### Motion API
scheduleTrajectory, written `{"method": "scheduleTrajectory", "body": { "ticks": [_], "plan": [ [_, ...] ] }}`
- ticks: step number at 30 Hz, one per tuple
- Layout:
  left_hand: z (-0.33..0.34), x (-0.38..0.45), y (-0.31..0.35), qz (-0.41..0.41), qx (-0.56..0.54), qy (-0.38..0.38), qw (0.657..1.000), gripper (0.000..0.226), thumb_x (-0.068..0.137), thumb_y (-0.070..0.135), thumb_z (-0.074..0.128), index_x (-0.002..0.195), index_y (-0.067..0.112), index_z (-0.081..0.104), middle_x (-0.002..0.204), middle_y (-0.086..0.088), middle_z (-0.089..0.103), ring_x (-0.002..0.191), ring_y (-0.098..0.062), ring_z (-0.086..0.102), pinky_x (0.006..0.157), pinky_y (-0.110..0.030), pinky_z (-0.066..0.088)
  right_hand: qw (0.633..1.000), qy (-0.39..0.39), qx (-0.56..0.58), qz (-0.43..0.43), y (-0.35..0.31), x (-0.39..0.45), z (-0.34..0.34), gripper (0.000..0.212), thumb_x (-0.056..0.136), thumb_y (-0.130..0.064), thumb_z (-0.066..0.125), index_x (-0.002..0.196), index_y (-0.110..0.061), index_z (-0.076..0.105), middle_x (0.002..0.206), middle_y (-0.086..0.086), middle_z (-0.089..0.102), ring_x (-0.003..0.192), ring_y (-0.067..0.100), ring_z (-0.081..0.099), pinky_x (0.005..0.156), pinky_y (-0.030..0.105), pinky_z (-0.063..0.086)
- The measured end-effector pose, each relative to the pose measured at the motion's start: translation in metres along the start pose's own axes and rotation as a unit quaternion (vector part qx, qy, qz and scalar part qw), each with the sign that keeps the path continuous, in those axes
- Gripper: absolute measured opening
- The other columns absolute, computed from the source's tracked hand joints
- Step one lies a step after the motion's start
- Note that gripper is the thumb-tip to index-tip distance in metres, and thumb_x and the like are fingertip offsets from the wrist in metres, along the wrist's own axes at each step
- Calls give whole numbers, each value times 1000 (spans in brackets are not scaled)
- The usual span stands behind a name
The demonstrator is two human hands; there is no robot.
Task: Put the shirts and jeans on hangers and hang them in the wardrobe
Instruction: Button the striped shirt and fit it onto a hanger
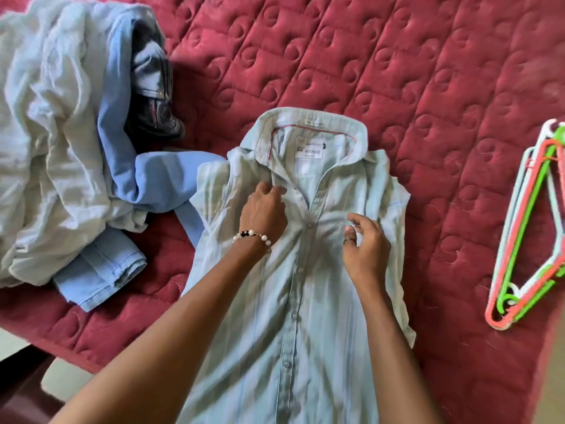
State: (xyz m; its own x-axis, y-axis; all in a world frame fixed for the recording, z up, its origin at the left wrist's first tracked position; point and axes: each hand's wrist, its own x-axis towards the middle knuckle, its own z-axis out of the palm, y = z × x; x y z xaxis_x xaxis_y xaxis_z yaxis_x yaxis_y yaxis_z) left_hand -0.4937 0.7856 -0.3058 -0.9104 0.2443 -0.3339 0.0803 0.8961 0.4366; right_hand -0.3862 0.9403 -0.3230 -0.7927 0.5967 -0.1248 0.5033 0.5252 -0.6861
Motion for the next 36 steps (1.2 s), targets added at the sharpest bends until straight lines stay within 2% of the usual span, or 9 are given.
{"method": "scheduleTrajectory", "body": {
  "ticks": [6, 11, 14, 17, 21, 26, 31, 34, 36],
  "plan": [
    [6, -9, 65, 36, -77, 4, 996, 31, 87, 8, 51, 110, 19, 68, 108, -9, 68, 97, -29, 63, 81, -33, 47, 980, 64, 131, 136, 35, -3, -82, 23, 86, 2, 57, 95, -14, 71, 88, 9, 72, 77, 19, 65, 72, 23, 50],
    [54, -18, 155, 66, -138, -11, 988, 29, 82, 1, 54, 99, 17, 71, 84, -6, 73, 79, -25, 69, 77, -32, 51, 927, 164, 223, 254, 118, 14, -171, 26, 88, 3, 51, 86, -19, 66, 74, 6, 67, 55, 2, 61, 64, 34, 51],
    [92, -25, 205, 74, -158, -42, 984, 28, 83, 2, 54, 97, 21, 71, 80, 2, 72, 79, -24, 69, 80, -31, 53, 908, 224, 200, 292, 172, 27, -214, 17, 83, -5, 56, 88, -14, 70, 71, 4, 66, 59, 8, 62, 68, 41, 56],
    [133, -32, 250, 91, -136, -45, 985, 31, 82, 3, 55, 105, 19, 69, 91, -4, 74, 86, -26, 68, 83, -29, 49, 915, 238, 147, 292, 219, 45, -240, 15, 73, -19, 62, 84, -18, 72, 74, 8, 69, 67, 24, 65, 74, 49, 56],
    [173, -39, 295, 64, -154, -87, 982, 37, 82, 3, 54, 113, 20, 66, 88, -7, 69, 84, -22, 67, 82, -31, 52, 938, 207, 73, 267, 236, 73, -261, 18, 78, -21, 75, 91, -9, 74, 88, 13, 74, 88, 32, 68, 81, 36, 48],
    [202, -43, 324, 75, -110, -127, 983, 38, 86, 7, 55, 122, 17, 63, 109, -7, 70, 100, -25, 66, 91, -28, 47, 953, 83, -80, 280, 232, 92, -259, 39, 77, -45, 74, 100, -14, 72, 102, 15, 70, 98, 35, 64, 75, 38, 50],
    [216, -46, 330, 52, -143, -167, 974, 32, 91, 7, 53, 121, 15, 63, 99, 3, 65, 88, -8, 56, 71, -7, 37, 944, 91, -129, 288, 223, 94, -255, 27, 89, -29, 64, 105, -7, 67, 104, 19, 67, 98, 38, 63, 71, 36, 47],
    [217, -41, 326, 25, -180, -182, 966, 32, 90, 11, 55, 120, 18, 64, 106, 1, 68, 89, -16, 66, 79, -22, 51, 944, 154, -132, 259, 223, 90, -251, 23, 90, -19, 59, 107, -7, 67, 102, 17, 68, 95, 38, 63, 69, 36, 46],
    [216, -38, 319, -1, -222, -197, 955, 30, 89, 14, 58, 117, 19, 65, 107, -4, 70, 90, -24, 68, 80, -35, 56, 947, 201, -57, 245, 225, 88, -249, 20, 87, -15, 60, 104, -8, 68, 98, 15, 71, 94, 38, 64, 76, 40, 49]
  ]
}}
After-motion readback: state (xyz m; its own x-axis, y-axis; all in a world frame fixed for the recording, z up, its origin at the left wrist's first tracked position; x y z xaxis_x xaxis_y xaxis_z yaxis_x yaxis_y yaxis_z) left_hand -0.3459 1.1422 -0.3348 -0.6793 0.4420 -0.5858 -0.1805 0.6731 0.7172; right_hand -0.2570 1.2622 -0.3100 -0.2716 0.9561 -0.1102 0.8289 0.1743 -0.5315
